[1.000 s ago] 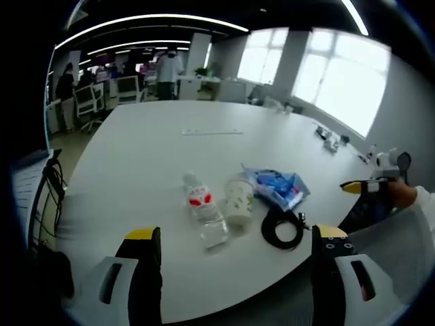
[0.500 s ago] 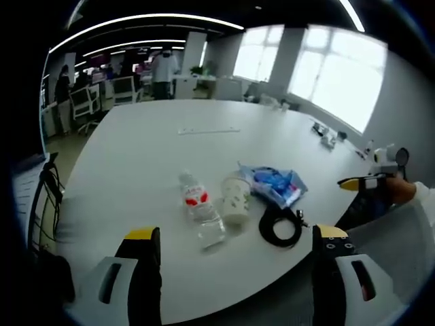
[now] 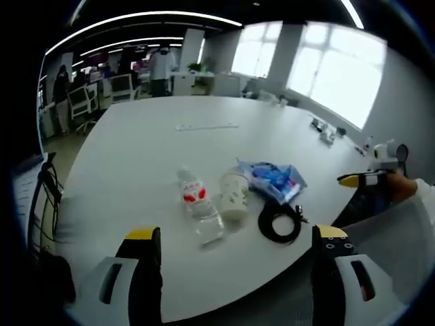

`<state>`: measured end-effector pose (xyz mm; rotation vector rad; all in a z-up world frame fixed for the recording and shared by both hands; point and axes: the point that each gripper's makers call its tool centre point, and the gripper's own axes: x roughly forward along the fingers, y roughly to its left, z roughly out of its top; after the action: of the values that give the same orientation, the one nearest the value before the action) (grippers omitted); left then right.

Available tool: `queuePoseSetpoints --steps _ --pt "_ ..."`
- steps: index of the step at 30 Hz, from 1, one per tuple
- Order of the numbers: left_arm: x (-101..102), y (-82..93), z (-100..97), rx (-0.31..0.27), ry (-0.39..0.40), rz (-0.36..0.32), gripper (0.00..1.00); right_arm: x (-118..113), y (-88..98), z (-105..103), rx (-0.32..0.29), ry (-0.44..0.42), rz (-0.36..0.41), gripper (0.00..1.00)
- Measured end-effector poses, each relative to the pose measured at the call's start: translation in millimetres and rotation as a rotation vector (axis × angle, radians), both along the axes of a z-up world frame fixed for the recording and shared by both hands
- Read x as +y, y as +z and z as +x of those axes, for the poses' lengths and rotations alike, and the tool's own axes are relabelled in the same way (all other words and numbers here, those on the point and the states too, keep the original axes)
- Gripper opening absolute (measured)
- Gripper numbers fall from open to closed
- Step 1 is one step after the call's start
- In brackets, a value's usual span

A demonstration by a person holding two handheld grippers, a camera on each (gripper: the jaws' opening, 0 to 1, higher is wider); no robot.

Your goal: Arrange the tabletop items into an orderly group along one side of the table until the central work area is clear of visible clutter.

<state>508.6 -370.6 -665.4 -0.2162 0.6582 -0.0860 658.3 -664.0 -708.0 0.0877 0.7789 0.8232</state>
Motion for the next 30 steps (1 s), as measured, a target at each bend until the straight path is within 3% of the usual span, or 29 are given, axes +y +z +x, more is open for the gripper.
queuePoseSetpoints --steps 13,26,29,30 --pt "-6 -2.3 -4.9 0.032 -0.011 -0.007 0.85 -7 6.5 -1 -0.018 -0.036 -0.002 0.55" --pt "-15 3.3 -1.3 -0.002 -0.027 -0.010 0.84 8 24.6 -17 -0.047 -0.007 0.006 0.55" --pt "-17 -0.6 -5.7 0.048 -0.033 -0.030 0.83 9 29.4 -11 -0.052 0.016 0.009 0.54" --pt "-11 3.5 -2.6 0.013 -0.003 -0.005 0.83 8 30.3 -7 -0.047 0.018 0.005 0.54"
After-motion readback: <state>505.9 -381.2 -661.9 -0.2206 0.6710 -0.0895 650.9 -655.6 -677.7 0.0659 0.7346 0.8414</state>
